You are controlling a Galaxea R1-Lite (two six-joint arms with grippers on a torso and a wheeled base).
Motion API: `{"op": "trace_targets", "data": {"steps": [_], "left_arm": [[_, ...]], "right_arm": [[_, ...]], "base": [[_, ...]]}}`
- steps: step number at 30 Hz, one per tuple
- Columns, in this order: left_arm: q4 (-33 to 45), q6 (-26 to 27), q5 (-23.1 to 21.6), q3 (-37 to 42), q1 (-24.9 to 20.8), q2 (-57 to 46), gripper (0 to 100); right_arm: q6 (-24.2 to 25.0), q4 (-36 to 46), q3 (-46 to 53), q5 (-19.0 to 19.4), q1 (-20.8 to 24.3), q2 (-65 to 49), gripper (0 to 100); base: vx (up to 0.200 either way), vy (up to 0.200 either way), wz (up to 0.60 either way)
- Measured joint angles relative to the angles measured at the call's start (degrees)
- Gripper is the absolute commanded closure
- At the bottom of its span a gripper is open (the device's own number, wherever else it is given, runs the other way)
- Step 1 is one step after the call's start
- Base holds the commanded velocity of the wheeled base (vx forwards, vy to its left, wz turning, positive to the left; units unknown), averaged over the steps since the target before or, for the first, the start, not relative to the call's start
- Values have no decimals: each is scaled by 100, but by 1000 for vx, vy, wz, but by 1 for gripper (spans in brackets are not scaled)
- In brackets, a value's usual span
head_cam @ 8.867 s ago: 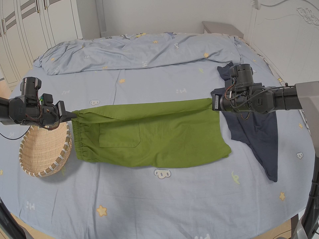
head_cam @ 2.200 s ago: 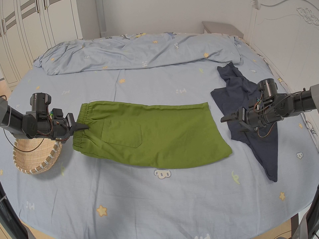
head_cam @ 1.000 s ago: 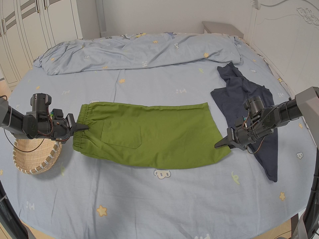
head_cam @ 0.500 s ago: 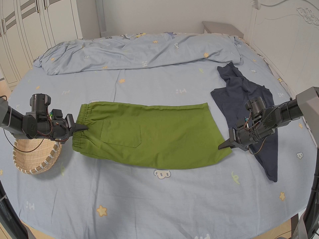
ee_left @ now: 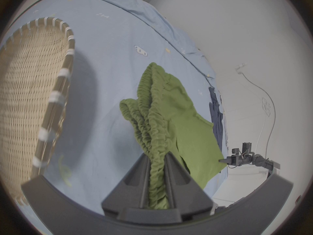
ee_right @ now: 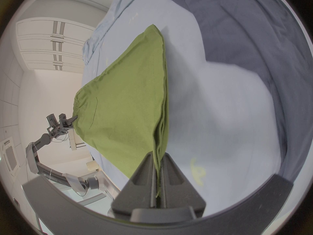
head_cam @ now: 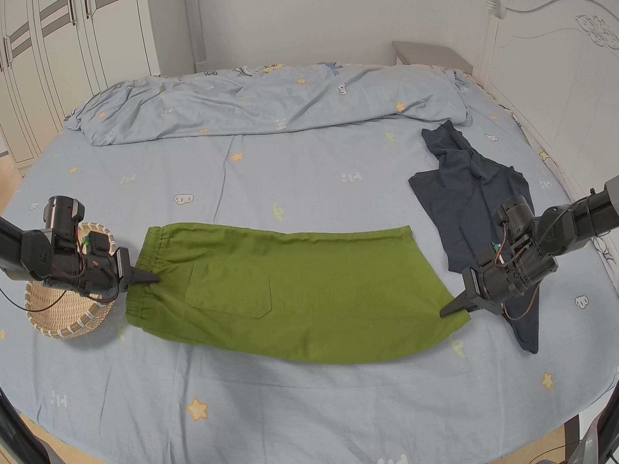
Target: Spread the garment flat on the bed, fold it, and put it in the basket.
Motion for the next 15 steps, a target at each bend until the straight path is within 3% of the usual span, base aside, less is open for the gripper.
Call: {"op": "trace_targets", "data": {"steps": [15], "left_arm": [[-6, 1231, 27, 1715, 553, -592, 100]], "right_arm": [[40, -798, 2712, -11, 540, -1395, 100]], "base": [[0, 0, 0]]}}
